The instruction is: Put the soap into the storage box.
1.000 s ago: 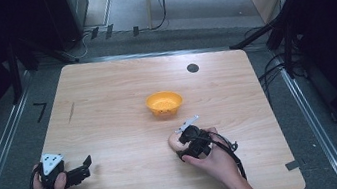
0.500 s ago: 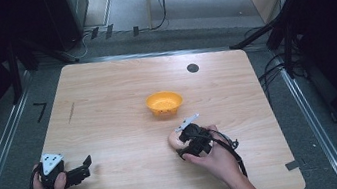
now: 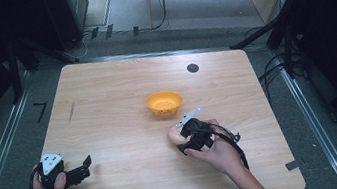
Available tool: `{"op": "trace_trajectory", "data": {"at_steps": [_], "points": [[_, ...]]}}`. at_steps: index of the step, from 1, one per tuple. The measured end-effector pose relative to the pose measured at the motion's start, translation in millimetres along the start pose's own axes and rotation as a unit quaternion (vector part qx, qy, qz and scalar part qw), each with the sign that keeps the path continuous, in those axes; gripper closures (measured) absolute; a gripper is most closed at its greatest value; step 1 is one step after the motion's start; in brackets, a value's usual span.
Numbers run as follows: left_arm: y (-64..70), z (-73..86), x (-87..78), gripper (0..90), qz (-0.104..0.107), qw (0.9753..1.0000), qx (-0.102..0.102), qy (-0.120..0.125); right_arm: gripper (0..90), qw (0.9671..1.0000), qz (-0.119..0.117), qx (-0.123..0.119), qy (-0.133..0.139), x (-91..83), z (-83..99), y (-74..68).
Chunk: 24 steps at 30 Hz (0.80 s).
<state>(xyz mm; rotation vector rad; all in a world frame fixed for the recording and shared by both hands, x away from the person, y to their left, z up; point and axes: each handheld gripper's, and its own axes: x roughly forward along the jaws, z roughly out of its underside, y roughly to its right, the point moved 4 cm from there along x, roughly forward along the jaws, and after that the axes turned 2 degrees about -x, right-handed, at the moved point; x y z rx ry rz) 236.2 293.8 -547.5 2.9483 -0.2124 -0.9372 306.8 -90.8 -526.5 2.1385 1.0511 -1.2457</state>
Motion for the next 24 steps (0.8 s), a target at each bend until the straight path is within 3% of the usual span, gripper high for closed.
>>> {"op": "trace_trajectory", "data": {"at_steps": [4, 12, 17, 24], "points": [[-0.2, -0.1, 0.0, 0.0, 0.0, 1.0, -0.001, 0.001, 34.0, 0.9995, -0.001, -0.03, 0.004, -0.1, -1.7, 10.0], [-0.4, -0.1, 0.0, 0.0, 0.0, 1.0, -0.001, 0.001, 34.0, 0.9981, -0.011, -0.06, 0.013, -2.6, -3.9, 25.3], [-0.6, -0.2, -0.1, 0.0, -0.001, 1.0, -0.003, 0.002, 34.0, 0.9965, -0.033, -0.07, 0.033, -1.2, -3.1, 32.2], [-0.7, -0.2, -0.1, 0.0, -0.001, 1.0, -0.004, 0.002, 34.0, 0.9949, -0.05, -0.08, 0.035, 2.1, -0.7, 34.2]]}}
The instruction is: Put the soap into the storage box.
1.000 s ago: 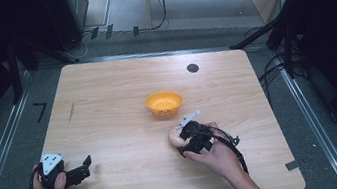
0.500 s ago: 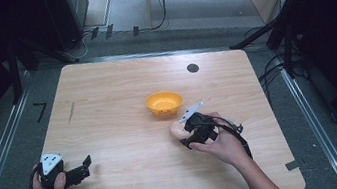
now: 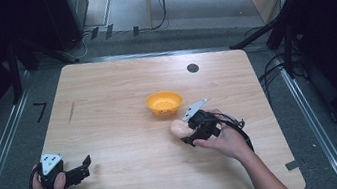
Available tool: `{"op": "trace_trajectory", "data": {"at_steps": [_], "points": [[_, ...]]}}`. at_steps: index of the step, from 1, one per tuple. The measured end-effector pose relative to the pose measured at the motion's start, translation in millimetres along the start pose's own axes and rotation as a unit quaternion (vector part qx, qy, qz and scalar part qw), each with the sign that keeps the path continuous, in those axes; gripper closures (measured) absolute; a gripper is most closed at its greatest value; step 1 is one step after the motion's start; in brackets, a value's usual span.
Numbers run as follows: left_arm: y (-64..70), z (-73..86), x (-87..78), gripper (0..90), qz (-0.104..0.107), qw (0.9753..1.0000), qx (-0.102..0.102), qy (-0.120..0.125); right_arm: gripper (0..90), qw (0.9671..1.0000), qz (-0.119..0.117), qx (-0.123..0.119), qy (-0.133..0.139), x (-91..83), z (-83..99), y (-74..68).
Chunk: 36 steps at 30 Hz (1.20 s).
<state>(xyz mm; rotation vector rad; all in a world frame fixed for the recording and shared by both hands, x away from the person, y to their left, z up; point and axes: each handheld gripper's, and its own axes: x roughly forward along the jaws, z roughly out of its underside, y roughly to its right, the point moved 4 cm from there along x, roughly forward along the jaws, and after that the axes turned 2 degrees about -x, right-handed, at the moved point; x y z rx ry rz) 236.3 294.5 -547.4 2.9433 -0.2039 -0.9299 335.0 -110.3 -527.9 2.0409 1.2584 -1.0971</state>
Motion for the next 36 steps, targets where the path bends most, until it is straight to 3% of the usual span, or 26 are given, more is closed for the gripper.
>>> {"op": "trace_trajectory", "data": {"at_steps": [6, 14, 22, 26, 29, 34, 36], "points": [[-0.1, 0.0, 0.1, 0.0, 0.0, 1.0, -0.001, 0.001, 34.0, 0.9997, -0.004, -0.02, -0.016, -1.2, -3.3, -1.3], [-0.2, 0.0, 0.0, 0.0, 0.001, 1.0, -0.001, 0.002, 34.0, 0.9994, -0.012, -0.031, -0.009, -6.1, -10.4, 2.2], [-0.1, 0.0, 0.0, 0.0, 0.001, 1.0, -0.001, 0.002, 34.0, 0.9986, -0.022, -0.048, 0.0, -12.0, -15.9, 14.4], [0.1, 0.0, -0.1, 0.0, 0.001, 1.0, 0.001, 0.0, 34.0, 0.9984, -0.033, -0.045, 0.011, -12.0, -16.1, 19.1], [0.0, 0.0, -0.1, 0.0, 0.001, 1.0, 0.001, 0.0, 34.0, 0.9978, -0.031, -0.059, 0.004, -10.4, -17.4, 20.9], [0.0, 0.0, 0.0, 0.0, 0.001, 1.0, 0.0, 0.0, 34.0, 0.9974, -0.035, -0.063, 0.008, -12.8, -22.4, 22.7], [-0.1, 0.0, -0.1, 0.0, 0.001, 1.0, 0.0, 0.001, 34.0, 0.9973, -0.025, -0.069, 0.005, -15.5, -25.1, 24.9]]}}
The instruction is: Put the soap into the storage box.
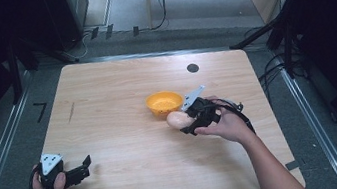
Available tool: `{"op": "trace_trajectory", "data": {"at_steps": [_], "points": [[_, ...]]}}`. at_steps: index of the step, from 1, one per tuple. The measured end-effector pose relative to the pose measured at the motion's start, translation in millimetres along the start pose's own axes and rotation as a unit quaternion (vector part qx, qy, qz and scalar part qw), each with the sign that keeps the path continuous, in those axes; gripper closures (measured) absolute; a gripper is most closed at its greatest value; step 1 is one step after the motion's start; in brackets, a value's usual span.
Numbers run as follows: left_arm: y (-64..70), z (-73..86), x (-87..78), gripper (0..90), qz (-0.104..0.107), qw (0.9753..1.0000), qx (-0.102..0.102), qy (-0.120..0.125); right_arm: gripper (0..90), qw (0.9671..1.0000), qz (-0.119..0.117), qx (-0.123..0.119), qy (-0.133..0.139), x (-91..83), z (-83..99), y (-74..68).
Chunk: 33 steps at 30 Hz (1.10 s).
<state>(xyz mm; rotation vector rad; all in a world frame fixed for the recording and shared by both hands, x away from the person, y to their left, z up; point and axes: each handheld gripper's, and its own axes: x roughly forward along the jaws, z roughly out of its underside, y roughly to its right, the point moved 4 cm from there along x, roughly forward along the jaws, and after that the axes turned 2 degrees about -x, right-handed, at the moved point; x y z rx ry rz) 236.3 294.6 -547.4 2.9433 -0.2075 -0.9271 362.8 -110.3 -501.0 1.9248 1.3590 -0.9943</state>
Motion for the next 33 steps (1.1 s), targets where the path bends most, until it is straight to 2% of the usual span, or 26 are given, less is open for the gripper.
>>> {"op": "trace_trajectory", "data": {"at_steps": [6, 9, 15, 22, 24, 29, 33], "points": [[0.0, 0.0, 0.1, 0.0, 0.001, 1.0, -0.001, -0.001, 34.0, 0.9999, -0.008, 0.002, 0.009, -4.9, -3.7, 3.6], [0.0, 0.0, 0.1, 0.0, 0.0, 1.0, 0.0, 0.0, 34.0, 1.0, -0.004, -0.007, 0.001, -4.1, -5.7, 7.0], [0.1, 0.0, 0.3, 0.0, 0.0, 1.0, -0.001, -0.001, 34.0, 0.9998, -0.014, -0.005, 0.012, -6.8, -11.6, 11.3], [-0.3, 0.0, 0.2, 0.0, 0.001, 1.0, -0.002, 0.0, 34.0, 0.9997, -0.016, -0.011, 0.018, -7.9, -22.3, 20.7], [-0.3, 0.0, 0.2, 0.0, 0.001, 1.0, -0.002, 0.0, 34.0, 0.9998, -0.01, -0.014, 0.014, -7.9, -24.8, 23.5], [-0.3, 0.0, 0.0, 0.0, 0.002, 1.0, -0.004, 0.002, 34.0, 0.9997, -0.013, -0.012, 0.017, -9.0, -29.0, 30.2], [-0.3, 0.1, -0.1, 0.0, 0.003, 1.0, -0.004, 0.001, 34.0, 0.9996, -0.008, -0.025, 0.007, -8.3, -32.6, 38.1]]}}
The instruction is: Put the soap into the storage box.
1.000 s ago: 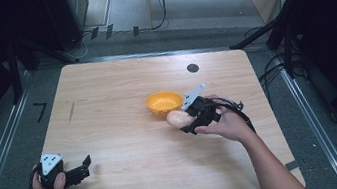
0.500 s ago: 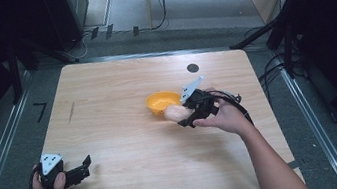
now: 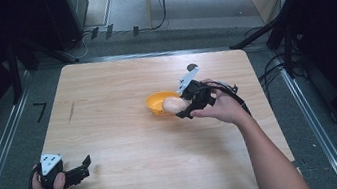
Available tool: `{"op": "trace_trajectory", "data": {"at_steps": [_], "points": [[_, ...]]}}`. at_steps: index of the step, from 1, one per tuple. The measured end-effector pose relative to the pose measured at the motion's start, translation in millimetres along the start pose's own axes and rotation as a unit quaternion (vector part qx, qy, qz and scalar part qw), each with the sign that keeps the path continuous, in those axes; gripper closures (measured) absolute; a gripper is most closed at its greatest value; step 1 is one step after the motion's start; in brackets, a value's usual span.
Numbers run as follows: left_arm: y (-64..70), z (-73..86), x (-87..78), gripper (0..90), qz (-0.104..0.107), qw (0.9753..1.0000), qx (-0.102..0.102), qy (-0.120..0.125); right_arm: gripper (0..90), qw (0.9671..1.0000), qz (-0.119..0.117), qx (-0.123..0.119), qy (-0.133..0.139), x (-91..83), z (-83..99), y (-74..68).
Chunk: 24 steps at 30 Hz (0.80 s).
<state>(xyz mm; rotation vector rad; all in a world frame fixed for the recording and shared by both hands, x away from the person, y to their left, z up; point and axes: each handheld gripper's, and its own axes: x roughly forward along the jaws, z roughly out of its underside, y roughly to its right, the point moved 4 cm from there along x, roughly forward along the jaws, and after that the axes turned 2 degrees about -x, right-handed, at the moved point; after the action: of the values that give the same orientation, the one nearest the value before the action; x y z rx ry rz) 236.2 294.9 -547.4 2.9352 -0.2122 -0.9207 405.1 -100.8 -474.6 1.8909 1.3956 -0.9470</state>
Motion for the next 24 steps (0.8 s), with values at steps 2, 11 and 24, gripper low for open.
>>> {"op": "trace_trajectory", "data": {"at_steps": [2, 11, 24], "points": [[-0.1, 0.0, -0.2, 0.0, 0.001, 1.0, 0.0, -0.001, 34.0, 1.0, 0.001, -0.006, -0.004, 0.5, -3.4, 5.7], [-0.3, 0.1, -0.4, 0.0, 0.002, 1.0, 0.0, 0.0, 34.0, 0.9997, -0.001, -0.02, -0.01, 6.4, -14.2, 17.3], [-0.3, 0.1, -0.6, 0.0, 0.003, 1.0, 0.0, 0.001, 33.9, 0.9992, -0.009, -0.019, -0.033, 18.3, -16.1, 27.1]]}}
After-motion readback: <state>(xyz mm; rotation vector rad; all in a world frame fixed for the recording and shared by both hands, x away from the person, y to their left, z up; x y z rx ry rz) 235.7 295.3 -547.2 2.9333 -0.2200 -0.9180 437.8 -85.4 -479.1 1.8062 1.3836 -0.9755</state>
